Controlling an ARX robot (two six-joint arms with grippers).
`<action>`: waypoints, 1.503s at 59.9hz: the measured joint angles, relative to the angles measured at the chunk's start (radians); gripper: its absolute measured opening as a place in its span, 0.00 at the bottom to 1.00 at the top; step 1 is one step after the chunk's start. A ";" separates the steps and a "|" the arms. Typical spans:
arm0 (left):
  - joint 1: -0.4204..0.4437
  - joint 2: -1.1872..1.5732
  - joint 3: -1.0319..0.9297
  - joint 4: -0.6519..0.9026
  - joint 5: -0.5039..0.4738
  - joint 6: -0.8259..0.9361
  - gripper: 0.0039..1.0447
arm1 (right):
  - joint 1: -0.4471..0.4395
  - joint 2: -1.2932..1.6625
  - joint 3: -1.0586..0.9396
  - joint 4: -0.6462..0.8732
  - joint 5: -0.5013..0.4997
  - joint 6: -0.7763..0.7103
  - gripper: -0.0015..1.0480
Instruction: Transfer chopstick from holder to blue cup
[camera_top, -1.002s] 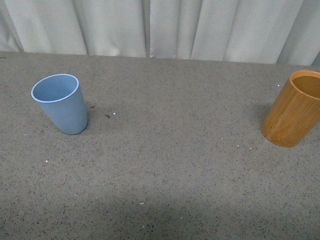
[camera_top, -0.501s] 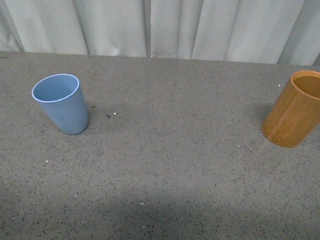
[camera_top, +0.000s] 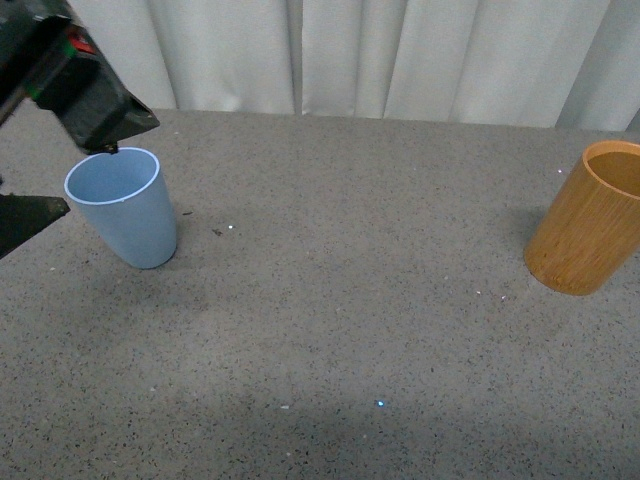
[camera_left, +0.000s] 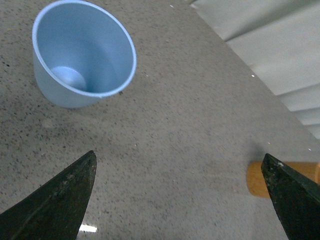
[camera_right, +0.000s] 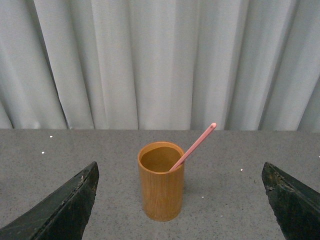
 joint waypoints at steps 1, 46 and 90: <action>0.002 0.025 0.016 0.000 -0.008 0.000 0.94 | 0.000 0.000 0.000 0.000 0.000 0.000 0.91; 0.105 0.367 0.294 -0.180 -0.224 -0.009 0.94 | 0.000 0.000 0.000 0.000 0.000 0.000 0.91; 0.145 0.448 0.321 -0.205 -0.274 -0.027 0.94 | 0.000 0.000 0.000 0.000 0.000 0.000 0.91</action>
